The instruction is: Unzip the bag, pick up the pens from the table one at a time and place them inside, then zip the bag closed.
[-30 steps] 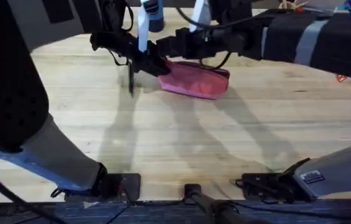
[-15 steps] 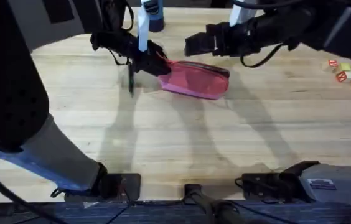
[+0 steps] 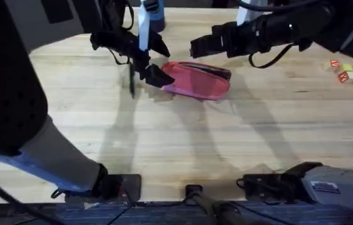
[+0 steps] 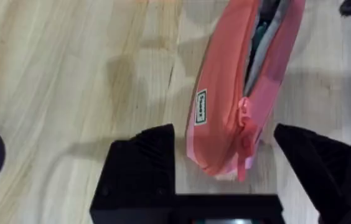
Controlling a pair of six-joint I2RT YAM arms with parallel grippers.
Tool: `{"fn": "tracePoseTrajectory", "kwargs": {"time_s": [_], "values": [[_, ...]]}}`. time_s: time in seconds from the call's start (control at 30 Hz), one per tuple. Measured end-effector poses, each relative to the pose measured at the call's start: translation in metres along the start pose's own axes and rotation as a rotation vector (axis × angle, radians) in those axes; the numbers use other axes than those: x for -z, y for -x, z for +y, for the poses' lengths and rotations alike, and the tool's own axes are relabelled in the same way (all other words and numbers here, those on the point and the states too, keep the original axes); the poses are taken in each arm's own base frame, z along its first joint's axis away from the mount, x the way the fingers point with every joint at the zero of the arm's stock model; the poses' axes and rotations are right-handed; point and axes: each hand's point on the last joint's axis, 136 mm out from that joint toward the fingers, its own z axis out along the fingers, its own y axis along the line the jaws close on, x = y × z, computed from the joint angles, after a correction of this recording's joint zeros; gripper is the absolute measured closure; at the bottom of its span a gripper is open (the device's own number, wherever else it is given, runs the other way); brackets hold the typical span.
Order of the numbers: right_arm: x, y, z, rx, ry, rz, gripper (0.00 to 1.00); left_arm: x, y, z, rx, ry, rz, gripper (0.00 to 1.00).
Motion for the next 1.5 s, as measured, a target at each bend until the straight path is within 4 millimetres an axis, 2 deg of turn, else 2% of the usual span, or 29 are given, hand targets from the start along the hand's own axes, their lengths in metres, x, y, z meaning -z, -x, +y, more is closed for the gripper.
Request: {"fn": "tracePoseTrajectory", "kwargs": {"time_s": [0.1,0.2,0.3,0.47,0.6,0.63,0.9,1.07,1.3,1.37,1.43,1.5], "values": [[0.002,-0.009,-0.001,0.004,-0.008,0.039,0.005,0.012,0.009,0.0,-0.02,0.03,-0.009,0.006],[0.007,-0.014,-0.001,0.026,-0.015,0.076,0.005,0.038,0.02,-0.002,-0.04,0.089,-0.006,0.007],[0.014,-0.01,0.002,0.057,-0.014,0.084,0.005,0.063,0.029,-0.011,-0.049,0.14,0.011,0.007],[0.032,0.008,0.01,0.123,-0.01,0.056,0.005,0.092,0.039,-0.04,-0.04,0.169,0.064,0.007],[0.045,0.012,0.015,0.173,-0.009,0.069,0.005,0.106,0.041,-0.063,-0.029,0.176,0.102,0.007],[0.054,0.014,0.018,0.211,-0.008,0.079,0.005,0.114,0.043,-0.076,-0.028,0.185,0.12,0.007],[0.064,0.023,0.021,0.341,-0.008,0.06,0.005,0.127,0.051,-0.086,-0.067,0.23,0.12,0.007],[0.064,0.023,0.02,0.446,-0.008,0.061,0.005,0.128,0.052,-0.087,-0.07,0.234,0.121,0.007],[0.064,0.023,0.021,0.499,-0.007,0.062,0.005,0.128,0.052,-0.087,-0.07,0.234,0.121,0.007],[0.064,0.023,0.02,0.518,-0.006,0.062,0.096,0.128,0.052,-0.087,-0.069,0.234,0.121,0.007],[0.064,0.023,0.02,0.537,-0.005,0.063,0.338,0.128,0.052,-0.087,-0.07,0.234,0.121,0.007],[0.064,0.023,0.02,0.571,-0.004,0.063,0.643,0.128,0.052,-0.087,-0.07,0.234,0.121,0.007]]}}
